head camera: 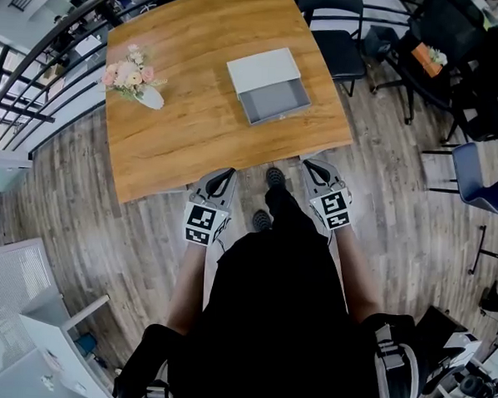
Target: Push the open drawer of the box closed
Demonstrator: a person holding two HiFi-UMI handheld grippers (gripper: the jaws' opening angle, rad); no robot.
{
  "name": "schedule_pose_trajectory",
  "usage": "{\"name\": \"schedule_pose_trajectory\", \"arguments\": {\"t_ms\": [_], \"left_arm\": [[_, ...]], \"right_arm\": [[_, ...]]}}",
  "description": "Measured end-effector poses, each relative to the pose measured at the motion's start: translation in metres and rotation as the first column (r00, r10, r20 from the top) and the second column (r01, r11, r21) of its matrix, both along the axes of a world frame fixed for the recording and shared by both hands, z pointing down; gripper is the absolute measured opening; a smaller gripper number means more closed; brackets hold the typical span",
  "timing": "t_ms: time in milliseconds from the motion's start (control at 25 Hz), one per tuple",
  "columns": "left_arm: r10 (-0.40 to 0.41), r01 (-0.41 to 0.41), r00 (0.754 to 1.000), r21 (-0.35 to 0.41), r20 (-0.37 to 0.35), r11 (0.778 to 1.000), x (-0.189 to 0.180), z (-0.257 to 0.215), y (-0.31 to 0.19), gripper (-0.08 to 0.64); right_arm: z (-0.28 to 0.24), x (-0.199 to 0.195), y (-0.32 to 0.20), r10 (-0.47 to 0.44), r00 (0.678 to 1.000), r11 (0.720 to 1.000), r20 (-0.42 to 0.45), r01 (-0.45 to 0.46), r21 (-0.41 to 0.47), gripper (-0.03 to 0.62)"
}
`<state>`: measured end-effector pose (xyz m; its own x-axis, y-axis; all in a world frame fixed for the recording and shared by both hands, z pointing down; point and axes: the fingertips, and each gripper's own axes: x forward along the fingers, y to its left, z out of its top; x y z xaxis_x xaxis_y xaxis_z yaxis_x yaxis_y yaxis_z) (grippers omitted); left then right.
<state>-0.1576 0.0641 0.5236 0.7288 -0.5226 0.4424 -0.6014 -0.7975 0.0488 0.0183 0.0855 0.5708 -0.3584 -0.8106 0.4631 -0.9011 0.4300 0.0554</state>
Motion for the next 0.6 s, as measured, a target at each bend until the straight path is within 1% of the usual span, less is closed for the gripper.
{"name": "schedule_pose_trajectory", "arguments": {"t_ms": [160, 360, 600], "left_arm": [[0.003, -0.003, 1.000, -0.009, 0.008, 1.000, 0.006, 0.003, -0.014, 0.023], [0.007, -0.007, 1.000, -0.016, 0.015, 1.000, 0.013, 0.001, -0.031, 0.023], [-0.014, 0.014, 1.000, -0.013, 0.025, 1.000, 0.019, -0.005, -0.056, 0.023]], "right_arm": [[0.005, 0.004, -0.016, 0.000, 1.000, 1.000, 0.006, 0.000, -0.010, 0.017], [0.006, 0.004, -0.036, -0.014, 0.998, 1.000, 0.068, 0.015, -0.016, 0.017], [0.010, 0.009, -0.065, -0.054, 0.997, 0.998, 0.055, 0.056, -0.030, 0.017]]}}
